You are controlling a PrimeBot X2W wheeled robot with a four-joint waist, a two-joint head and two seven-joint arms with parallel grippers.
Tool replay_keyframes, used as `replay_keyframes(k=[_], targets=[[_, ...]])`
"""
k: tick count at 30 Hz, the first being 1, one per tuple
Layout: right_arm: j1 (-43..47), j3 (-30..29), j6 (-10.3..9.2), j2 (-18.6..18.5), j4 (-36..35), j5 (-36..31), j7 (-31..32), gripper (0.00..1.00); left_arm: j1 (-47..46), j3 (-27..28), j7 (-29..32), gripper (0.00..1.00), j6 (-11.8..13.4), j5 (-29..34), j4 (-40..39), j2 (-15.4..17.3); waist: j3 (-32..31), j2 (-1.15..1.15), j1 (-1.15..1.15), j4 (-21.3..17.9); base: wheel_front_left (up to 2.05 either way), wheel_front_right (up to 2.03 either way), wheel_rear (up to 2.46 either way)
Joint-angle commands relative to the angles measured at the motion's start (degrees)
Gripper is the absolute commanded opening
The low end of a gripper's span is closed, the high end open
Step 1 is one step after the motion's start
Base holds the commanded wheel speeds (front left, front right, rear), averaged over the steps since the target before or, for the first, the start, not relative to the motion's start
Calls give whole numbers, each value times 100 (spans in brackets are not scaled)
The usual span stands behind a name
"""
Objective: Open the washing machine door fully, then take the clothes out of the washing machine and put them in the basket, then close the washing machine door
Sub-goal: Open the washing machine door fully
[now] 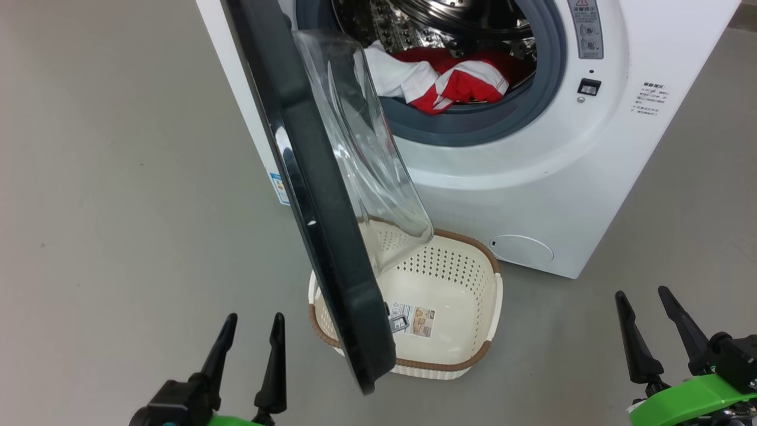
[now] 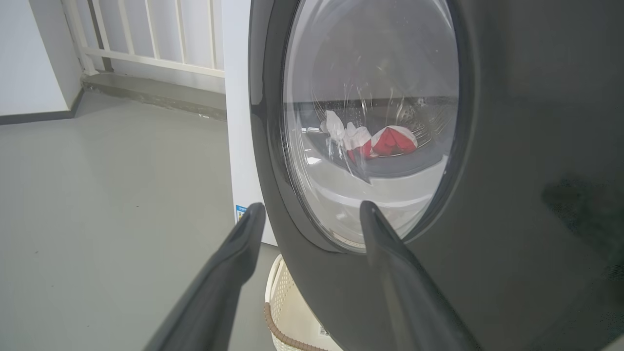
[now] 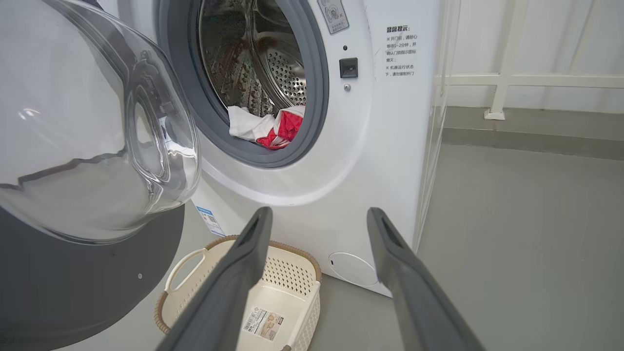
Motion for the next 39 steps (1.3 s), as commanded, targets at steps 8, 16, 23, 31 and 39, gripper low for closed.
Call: replay_keyframes(k=[8,16,23,31,39], targets=[[27,30,36,-11,-187,-179,-52,100,-68,209,-68,0,-21,34,-43,57,-38,0,0,-16,0,0,0],[57,41,36,35,-202,-205,-52,100,-266,525,-68,0,-67,-129,-659,57,-67,0,0,-6,0,0,0],[38,70,36,38,-231,-216,-52,100,-589,631,-68,0,53,-128,-2306,57,-55,0,0,-23,0,0,0],[-5,102,36,2,-266,-212,-52,100,-683,-904,-68,0,202,179,-3608,57,22,0,0,-54,0,0,0],[-87,168,36,-22,-291,-206,-52,100,-519,-2599,-68,0,222,-666,-2714,57,120,0,0,-104,0,0,0]])
